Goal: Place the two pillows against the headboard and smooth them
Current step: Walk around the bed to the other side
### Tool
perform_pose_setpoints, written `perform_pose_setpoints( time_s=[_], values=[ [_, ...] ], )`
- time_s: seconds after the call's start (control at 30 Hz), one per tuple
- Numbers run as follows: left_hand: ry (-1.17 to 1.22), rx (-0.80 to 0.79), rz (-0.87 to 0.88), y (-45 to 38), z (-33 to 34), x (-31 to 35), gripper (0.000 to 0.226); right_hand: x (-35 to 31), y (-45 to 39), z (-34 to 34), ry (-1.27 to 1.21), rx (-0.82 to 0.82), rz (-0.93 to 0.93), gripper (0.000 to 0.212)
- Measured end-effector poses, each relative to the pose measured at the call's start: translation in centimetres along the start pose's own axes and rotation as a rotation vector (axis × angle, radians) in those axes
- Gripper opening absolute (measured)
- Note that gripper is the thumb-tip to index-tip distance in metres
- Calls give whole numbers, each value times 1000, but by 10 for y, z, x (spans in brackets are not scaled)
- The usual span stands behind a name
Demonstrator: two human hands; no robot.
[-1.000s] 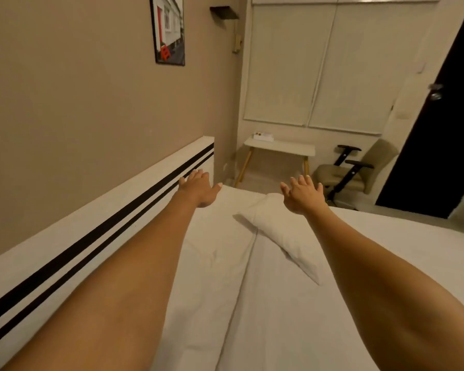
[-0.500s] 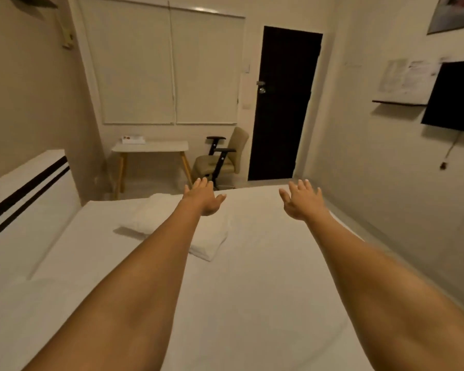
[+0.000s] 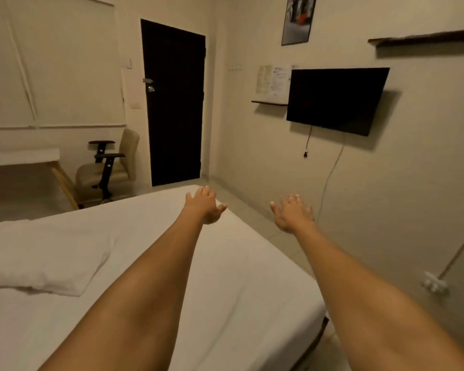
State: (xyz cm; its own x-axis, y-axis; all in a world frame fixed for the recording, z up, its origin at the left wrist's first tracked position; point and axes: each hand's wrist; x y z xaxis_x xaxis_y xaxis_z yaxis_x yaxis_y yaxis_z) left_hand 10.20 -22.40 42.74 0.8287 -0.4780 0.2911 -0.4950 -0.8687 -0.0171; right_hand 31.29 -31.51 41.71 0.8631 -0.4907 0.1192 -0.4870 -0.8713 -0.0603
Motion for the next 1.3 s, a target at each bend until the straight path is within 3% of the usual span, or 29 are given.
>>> perform_pose_setpoints(
  time_s=[0.27, 0.6, 1.0, 1.3],
  values=[
    [-5, -45, 229, -80, 51, 164, 73, 171, -27, 18, -2, -8, 197, 65],
    [-42, -137, 413, -191, 107, 326, 72, 337, -86, 64, -30, -70, 405, 66],
    [-63, -177, 514, -331, 144, 508, 70, 515, -198, 74, -50, -79, 570, 66],
    [-60, -169, 442, -428, 200, 599, 71, 621, -307, 104, -63, -75, 478, 65]
  ],
)
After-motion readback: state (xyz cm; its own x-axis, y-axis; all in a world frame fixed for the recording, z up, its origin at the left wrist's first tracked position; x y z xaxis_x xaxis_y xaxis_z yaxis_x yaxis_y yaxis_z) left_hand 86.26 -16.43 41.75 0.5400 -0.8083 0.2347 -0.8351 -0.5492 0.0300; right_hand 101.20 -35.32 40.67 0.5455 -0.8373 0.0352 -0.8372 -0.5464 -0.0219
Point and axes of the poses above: each hand's wrist, its own y-axis away from the middle knuckle, its own z-axis out of the palm, x = y × z, and after that the axes turned 12 degrees about y, right-handed
